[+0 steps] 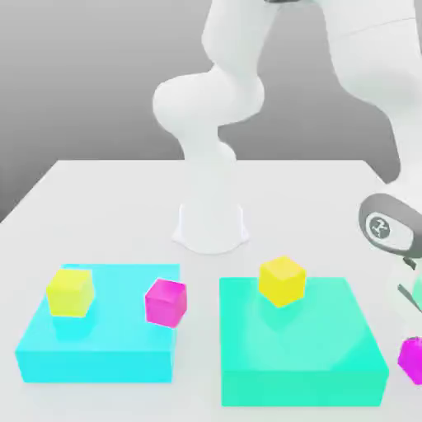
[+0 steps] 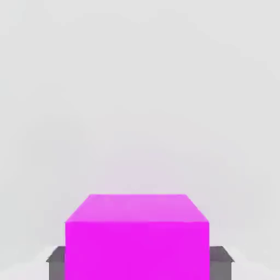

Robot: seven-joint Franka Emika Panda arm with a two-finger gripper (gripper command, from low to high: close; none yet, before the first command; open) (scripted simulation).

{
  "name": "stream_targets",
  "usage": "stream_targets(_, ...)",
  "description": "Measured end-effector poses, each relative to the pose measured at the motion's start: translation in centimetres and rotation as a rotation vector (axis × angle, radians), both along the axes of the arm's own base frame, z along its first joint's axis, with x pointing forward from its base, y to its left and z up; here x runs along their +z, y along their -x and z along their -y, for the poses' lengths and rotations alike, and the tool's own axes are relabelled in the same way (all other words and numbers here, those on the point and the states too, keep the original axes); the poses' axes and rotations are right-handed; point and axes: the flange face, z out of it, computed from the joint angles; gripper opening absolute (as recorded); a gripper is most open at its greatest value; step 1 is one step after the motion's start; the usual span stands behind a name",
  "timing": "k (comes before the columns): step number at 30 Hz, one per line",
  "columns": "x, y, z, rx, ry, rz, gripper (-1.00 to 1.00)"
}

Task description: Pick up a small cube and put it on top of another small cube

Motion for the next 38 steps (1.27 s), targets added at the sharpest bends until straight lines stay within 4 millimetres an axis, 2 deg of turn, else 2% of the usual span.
stream_targets(1, -0.6, 0.0, 0.0, 0.001, 0.000, 0.000, -1.00)
stream_targets(2, -0.1, 0.0, 0.0, 0.001, 0.000, 0.000, -1.00)
stream_targets(6, 4.7, 0.0, 0.0, 0.002, 0.000, 0.000, -1.00)
stream_targets(7, 5.9, -0.4, 1.0, 0.012, 0.000, -0.001, -1.00)
stream_targets(13, 11.2, -3.5, 12.2, 0.135, 0.002, -0.005, -1.00)
stream_targets(15, 12.6, -4.1, 17.3, 0.155, 0.002, -0.007, -1.00)
stream_targets(18, 14.4, -3.7, 23.9, 0.206, 0.001, -0.009, -1.00)
stream_targets(23, 16.7, -0.8, 31.3, 0.356, -0.001, -0.010, -1.00)
stream_targets(27, 17.8, 2.5, 37.2, 0.455, -0.001, -0.006, -1.00)
stream_targets(29, 17.9, 4.2, 39.4, 0.500, -0.001, -0.003, -1.00)
stream_targets(35, 12.4, 4.9, 40.2, 0.520, -0.005, -0.001, -1.00)
stream_targets(36, 11.8, 5.0, 40.3, 0.520, -0.003, -0.001, 1.00)
stream_targets(38, 11.8, 5.0, 40.3, 0.520, -0.003, -0.001, 1.00)
